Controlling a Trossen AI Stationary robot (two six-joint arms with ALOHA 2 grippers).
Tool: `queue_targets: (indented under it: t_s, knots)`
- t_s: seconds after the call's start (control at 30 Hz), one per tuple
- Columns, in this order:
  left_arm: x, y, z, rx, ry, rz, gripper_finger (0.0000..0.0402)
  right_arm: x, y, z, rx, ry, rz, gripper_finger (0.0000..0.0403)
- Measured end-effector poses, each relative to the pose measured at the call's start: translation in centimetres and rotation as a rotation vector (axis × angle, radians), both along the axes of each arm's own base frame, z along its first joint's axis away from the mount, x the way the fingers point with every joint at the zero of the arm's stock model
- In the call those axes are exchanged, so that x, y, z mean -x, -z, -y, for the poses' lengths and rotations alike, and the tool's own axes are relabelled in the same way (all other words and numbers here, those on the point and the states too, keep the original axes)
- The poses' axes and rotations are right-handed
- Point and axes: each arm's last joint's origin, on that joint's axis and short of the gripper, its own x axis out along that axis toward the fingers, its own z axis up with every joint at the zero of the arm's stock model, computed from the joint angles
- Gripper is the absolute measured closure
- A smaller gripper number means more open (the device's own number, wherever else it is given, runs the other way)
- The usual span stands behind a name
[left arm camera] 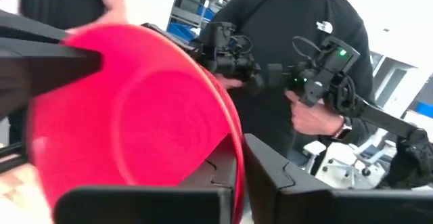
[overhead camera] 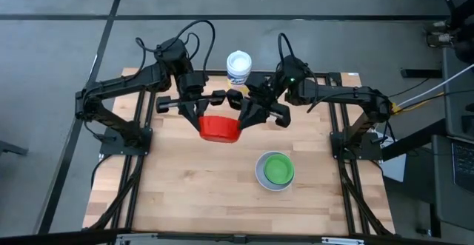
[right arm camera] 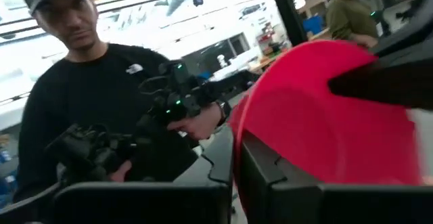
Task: Nest bowls inside each other
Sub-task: Stack the red bowl on top of the stacked bowls
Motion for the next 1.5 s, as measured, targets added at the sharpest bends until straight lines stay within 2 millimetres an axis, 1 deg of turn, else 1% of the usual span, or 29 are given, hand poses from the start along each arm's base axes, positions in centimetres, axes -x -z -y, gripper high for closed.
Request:
queue_targets:
  t_s: [0.17, 0.33, 0.47, 0.63, 0.73, 0.8, 0.9, 0.97, 1.03, 1.1, 1.17, 1.23, 1.33, 1.4, 1.5]
  knots:
    - [0.0, 0.0, -0.7, 0.006, -0.05, 0.0, 0.0352, 0.1, 0.1, 0.0, -0.018, -0.078, -0.072, 0.0396]
    - [0.6, -0.1, -2.6, -0.002, -0.089, 0.003, 0.0317, 0.4, 0.2, -0.4, -0.031, -0.171, -0.176, 0.0399]
    - [1.6, -0.2, -5.1, -0.013, -0.158, 0.015, 0.0294, 0.7, 0.4, -0.9, -0.039, -0.187, -0.246, 0.04]
    - [3.6, 0.2, -9.6, -0.033, -0.318, 0.034, 0.0278, 0.6, 0.8, -1.0, -0.046, -0.186, -0.292, 0.0401]
    - [5.1, 1.0, -12.6, -0.027, -0.486, 0.018, 0.0277, 0.5, 1.7, -1.0, -0.044, -0.183, -0.38, 0.0401]
    - [6.4, 2.0, -14.7, -0.03, -0.663, -0.006, 0.0277, 0.4, 2.9, -1.2, -0.032, -0.152, -0.466, 0.0401]
    - [8.7, 4.3, -17.7, -0.068, -0.992, -0.122, 0.0277, 0.5, 5.4, -1.7, 0.018, -0.013, -0.645, 0.0401]
    - [10.3, 5.8, -18.9, -0.166, -1.188, -0.22, 0.0277, 1.0, 7.1, -1.9, 0.083, 0.1, -0.786, 0.0401]
    - [11.5, 6.9, -19.5, -0.302, -1.33, -0.323, 0.0277, 1.7, 8.5, -2.1, 0.163, 0.215, -0.915, 0.0401]
    - [12.1, 7.7, -19.7, -0.38, -1.378, -0.4, 0.0277, 2.2, 10.0, -2.3, 0.217, 0.31, -1.029, 0.0401]
    - [12.4, 7.9, -19.8, -0.389, -1.383, -0.429, 0.0281, 2.6, 11.3, -2.7, 0.244, 0.38, -1.126, 0.0401]
    - [12.6, 8.0, -19.9, -0.392, -1.395, -0.445, 0.0287, 2.9, 12.4, -3.6, 0.245, 0.452, -1.19, 0.0401]
    - [12.5, 8.0, -19.8, -0.394, -1.394, -0.451, 0.0297, 3.7, 14.4, -5.7, 0.239, 0.552, -1.323, 0.0401]
    - [12.3, 8.1, -19.6, -0.393, -1.383, -0.458, 0.0303, 4.3, 15.6, -7.5, 0.221, 0.612, -1.388, 0.0401]
    - [11.7, 8.1, -19.2, -0.4, -1.357, -0.456, 0.0311, 5.7, 16.2, -10.5, 0.15, 0.712, -1.442, 0.0401]
